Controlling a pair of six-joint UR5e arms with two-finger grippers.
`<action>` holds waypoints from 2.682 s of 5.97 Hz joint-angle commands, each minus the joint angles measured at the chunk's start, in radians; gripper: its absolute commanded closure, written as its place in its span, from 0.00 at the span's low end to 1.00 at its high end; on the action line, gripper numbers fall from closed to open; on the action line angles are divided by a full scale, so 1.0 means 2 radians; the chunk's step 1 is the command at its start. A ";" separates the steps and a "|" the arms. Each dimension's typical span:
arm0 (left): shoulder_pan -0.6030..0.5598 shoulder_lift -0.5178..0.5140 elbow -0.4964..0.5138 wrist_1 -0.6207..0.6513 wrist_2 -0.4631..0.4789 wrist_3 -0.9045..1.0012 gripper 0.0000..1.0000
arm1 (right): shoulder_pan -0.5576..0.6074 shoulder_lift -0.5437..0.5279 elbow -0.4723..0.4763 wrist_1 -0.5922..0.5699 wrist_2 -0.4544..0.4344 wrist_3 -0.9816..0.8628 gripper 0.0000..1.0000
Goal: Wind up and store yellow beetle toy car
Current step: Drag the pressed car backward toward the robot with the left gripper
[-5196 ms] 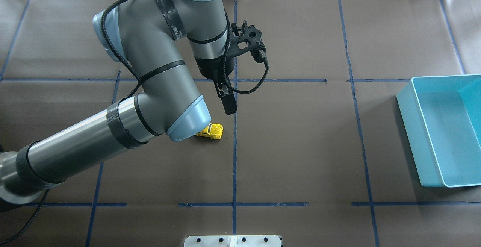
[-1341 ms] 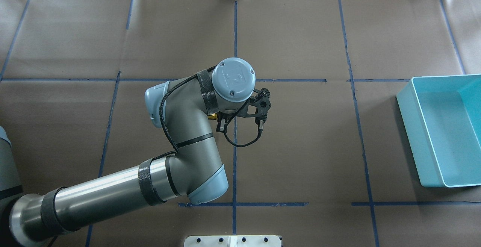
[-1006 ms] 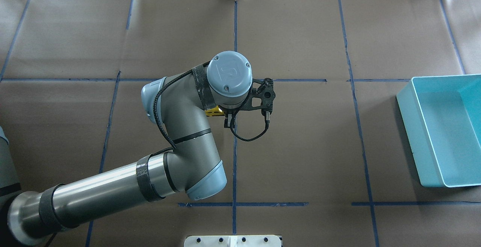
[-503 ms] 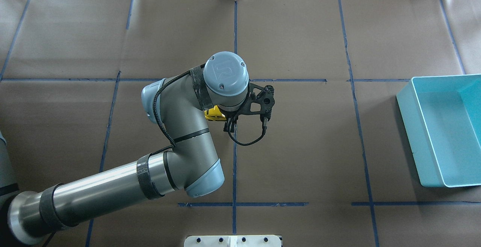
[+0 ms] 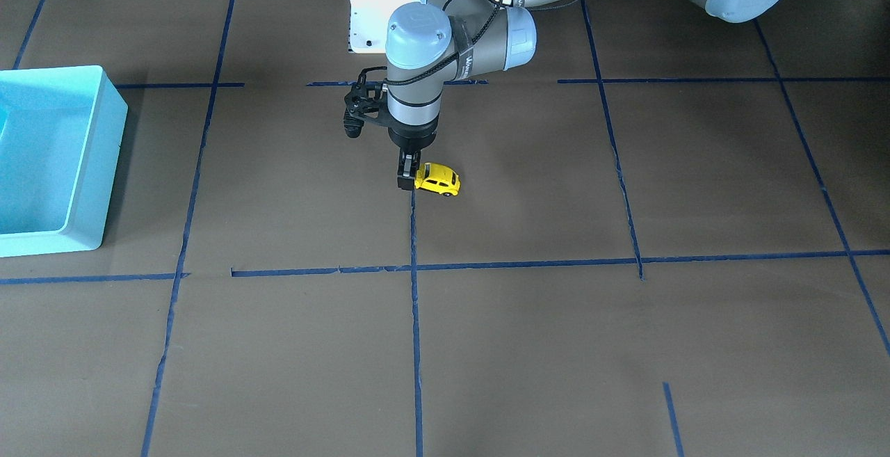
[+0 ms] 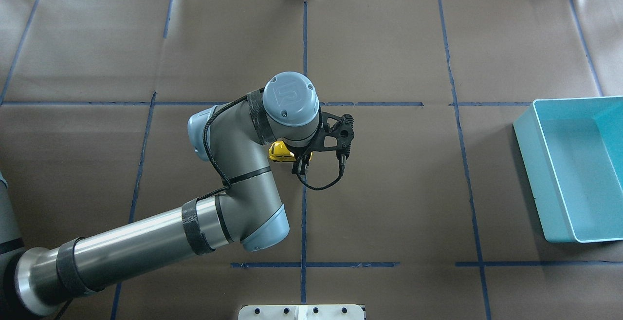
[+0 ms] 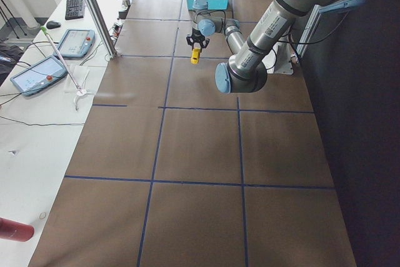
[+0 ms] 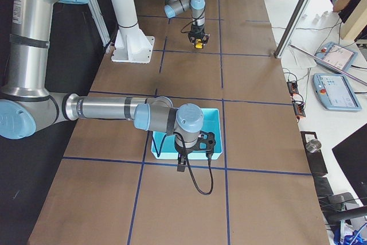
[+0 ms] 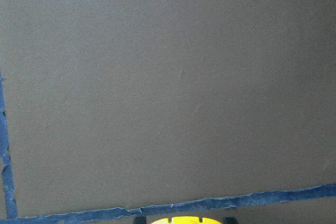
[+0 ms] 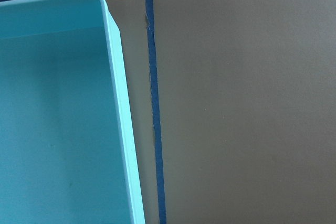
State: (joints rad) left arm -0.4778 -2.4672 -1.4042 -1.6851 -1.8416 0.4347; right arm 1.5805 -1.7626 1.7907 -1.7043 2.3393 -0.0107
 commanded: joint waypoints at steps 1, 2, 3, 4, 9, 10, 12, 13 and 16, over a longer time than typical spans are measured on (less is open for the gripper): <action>0.002 0.000 0.004 -0.006 -0.002 -0.027 0.99 | 0.000 0.000 0.000 0.000 0.000 0.000 0.00; 0.004 0.001 0.010 -0.016 0.000 -0.026 0.99 | 0.000 0.001 0.000 0.000 0.000 0.000 0.00; 0.003 0.001 0.013 -0.026 0.000 -0.026 0.99 | 0.000 0.001 0.000 0.000 0.000 0.000 0.00; 0.004 0.004 0.016 -0.029 0.000 -0.026 0.99 | 0.000 0.001 0.000 0.000 0.000 0.000 0.00; 0.001 0.021 0.012 -0.043 -0.002 -0.023 1.00 | 0.000 0.002 0.000 0.000 0.000 0.000 0.00; 0.000 0.027 0.011 -0.043 -0.003 -0.022 1.00 | 0.000 0.002 0.001 0.000 0.000 0.000 0.00; -0.001 0.045 -0.007 -0.043 -0.003 -0.022 1.00 | 0.000 0.002 0.002 0.000 0.000 0.000 0.00; -0.002 0.055 -0.017 -0.043 -0.003 -0.021 1.00 | 0.000 0.002 0.002 0.000 0.003 0.000 0.00; -0.003 0.087 -0.041 -0.049 -0.003 -0.021 1.00 | 0.000 0.002 0.003 0.000 0.005 0.000 0.00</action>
State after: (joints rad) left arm -0.4830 -2.3136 -1.4719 -1.7794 -1.8481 0.3927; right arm 1.5808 -1.7579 1.7953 -1.7043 2.3484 -0.0107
